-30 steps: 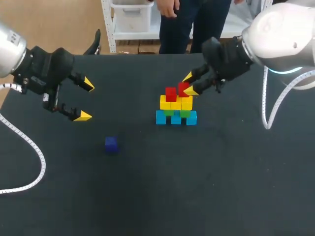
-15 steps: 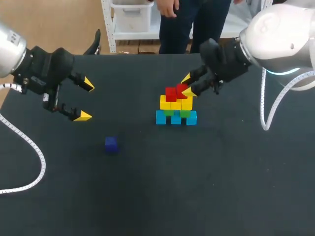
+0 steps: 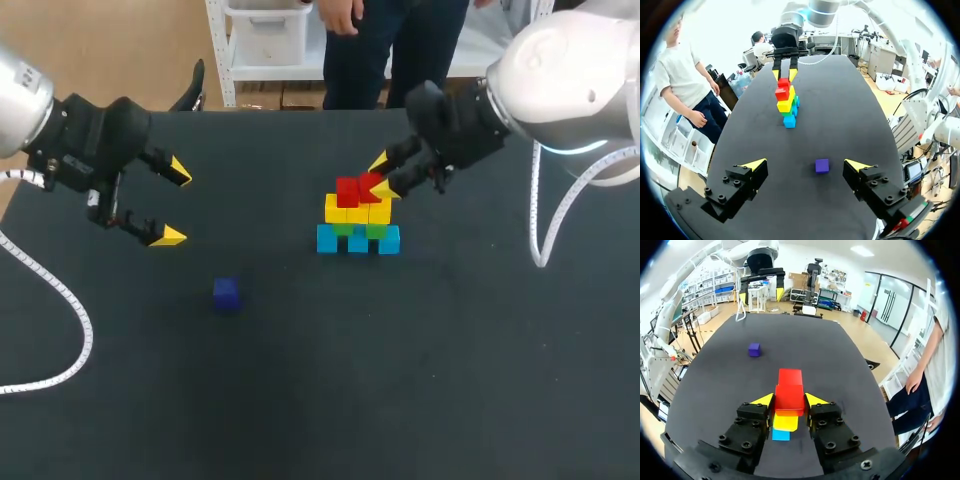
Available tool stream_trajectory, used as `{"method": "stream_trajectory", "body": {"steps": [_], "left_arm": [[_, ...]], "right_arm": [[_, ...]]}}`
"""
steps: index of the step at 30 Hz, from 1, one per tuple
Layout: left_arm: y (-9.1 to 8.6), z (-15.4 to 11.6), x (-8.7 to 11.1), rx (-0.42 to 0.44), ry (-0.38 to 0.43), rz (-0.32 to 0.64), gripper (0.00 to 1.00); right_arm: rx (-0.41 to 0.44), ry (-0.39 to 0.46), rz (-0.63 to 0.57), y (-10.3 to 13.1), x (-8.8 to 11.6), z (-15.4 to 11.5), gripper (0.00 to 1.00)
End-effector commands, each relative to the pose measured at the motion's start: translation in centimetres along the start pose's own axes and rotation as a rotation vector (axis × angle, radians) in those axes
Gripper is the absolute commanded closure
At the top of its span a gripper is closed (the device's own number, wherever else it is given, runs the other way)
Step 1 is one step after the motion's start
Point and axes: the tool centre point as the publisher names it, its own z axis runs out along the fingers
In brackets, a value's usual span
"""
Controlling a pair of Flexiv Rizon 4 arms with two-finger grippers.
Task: Place the blue cubes, place green cubes on the blue cubes, place the yellow cubes on the green cubes, then place the red cubes on the yellow cubes, and place purple cube on the red cubes.
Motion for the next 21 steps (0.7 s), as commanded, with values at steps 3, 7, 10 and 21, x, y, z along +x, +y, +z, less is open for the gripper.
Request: {"method": "stream_trajectory", "body": {"steps": [3, 7, 10, 21], "left_arm": [[-0.06, -0.05, 0.18, -0.002, -0.006, 0.004, 0.00], [-0.06, -0.05, 0.18, -0.002, -0.006, 0.004, 0.00], [-0.06, -0.05, 0.18, -0.002, -0.006, 0.004, 0.00], [-0.06, -0.05, 0.18, -0.002, -0.006, 0.004, 0.00]], "right_arm": [[0.001, -0.002, 0.002, 0.06, 0.12, 0.08, 1.00], [0.002, -0.001, 0.003, 0.05, 0.16, 0.05, 1.00], [0.001, -0.001, 0.004, 0.02, 0.20, 0.06, 1.00], [0.000, -0.001, 0.005, -0.08, 0.22, 0.13, 1.00]]}}
